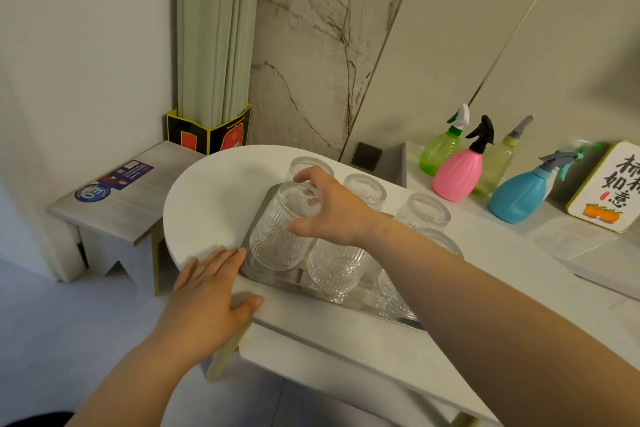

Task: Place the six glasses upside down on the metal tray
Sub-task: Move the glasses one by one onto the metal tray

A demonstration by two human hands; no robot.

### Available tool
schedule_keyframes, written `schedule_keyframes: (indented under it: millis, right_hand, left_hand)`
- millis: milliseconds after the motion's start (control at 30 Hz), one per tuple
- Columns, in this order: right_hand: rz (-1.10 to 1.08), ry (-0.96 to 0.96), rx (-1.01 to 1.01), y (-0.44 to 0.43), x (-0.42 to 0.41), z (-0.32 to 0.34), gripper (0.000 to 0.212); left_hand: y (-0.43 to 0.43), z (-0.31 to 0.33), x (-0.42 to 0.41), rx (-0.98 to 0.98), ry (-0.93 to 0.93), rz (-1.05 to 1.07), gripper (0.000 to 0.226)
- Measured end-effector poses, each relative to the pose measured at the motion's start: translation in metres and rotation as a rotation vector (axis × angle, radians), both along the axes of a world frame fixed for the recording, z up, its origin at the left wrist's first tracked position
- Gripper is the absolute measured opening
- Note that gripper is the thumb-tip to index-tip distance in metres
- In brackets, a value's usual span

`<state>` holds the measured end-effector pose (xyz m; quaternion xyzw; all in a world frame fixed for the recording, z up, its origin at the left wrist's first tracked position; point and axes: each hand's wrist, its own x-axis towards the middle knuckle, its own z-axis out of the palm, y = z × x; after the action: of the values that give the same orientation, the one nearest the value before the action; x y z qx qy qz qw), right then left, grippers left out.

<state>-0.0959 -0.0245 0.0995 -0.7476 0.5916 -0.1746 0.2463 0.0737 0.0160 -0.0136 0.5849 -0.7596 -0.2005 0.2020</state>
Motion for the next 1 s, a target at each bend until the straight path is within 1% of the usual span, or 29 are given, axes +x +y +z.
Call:
schedule_keyframes:
  millis: [367, 433, 500, 567, 600, 667, 800, 833, 900, 933, 1000]
  right_hand:
    - [0.003, 0.12, -0.023, 0.007, 0.0, -0.002, 0.062]
    - [0.002, 0.135, -0.028, 0.007, 0.0, -0.002, 0.065]
    - [0.005, 0.143, -0.022, 0.009, -0.001, -0.001, 0.071]
    - [0.001, 0.122, -0.04, 0.013, -0.005, 0.002, 0.076]
    - [-0.006, 0.098, -0.072, 0.017, -0.009, 0.005, 0.075]
    - [-0.044, 0.027, -0.183, 0.029, -0.021, 0.013, 0.066]
    - [-0.238, -0.22, -0.468, 0.071, -0.062, 0.012, 0.032]
    - [-0.319, -0.276, -0.545, 0.082, -0.075, 0.007, 0.027]
    - [-0.518, -0.342, -0.643, 0.104, -0.1, -0.011, 0.028]
    - [-0.615, -0.347, -0.633, 0.113, -0.113, -0.023, 0.028]
    - [-0.75, -0.264, -0.496, 0.128, -0.135, -0.049, 0.025]
  left_hand:
    - [0.0, -0.001, -0.002, -0.001, 0.002, 0.003, 0.07]
    - [-0.001, -0.001, -0.002, 0.002, -0.002, 0.003, 0.07]
    - [-0.001, 0.0, -0.002, 0.002, -0.003, 0.003, 0.07]
    - [0.0, 0.001, -0.003, 0.003, 0.006, 0.005, 0.069]
    - [0.001, 0.002, -0.003, 0.007, 0.013, 0.007, 0.069]
    - [0.002, 0.003, -0.004, 0.011, 0.026, 0.014, 0.068]
    - [0.005, 0.003, -0.007, -0.012, 0.061, 0.041, 0.065]
    - [0.006, 0.004, -0.009, -0.021, 0.086, 0.051, 0.063]
    - [0.008, 0.008, -0.013, -0.035, 0.154, 0.078, 0.059]
    - [0.009, 0.01, -0.015, -0.044, 0.192, 0.095, 0.058]
    - [0.01, 0.015, -0.019, -0.054, 0.256, 0.128, 0.055]
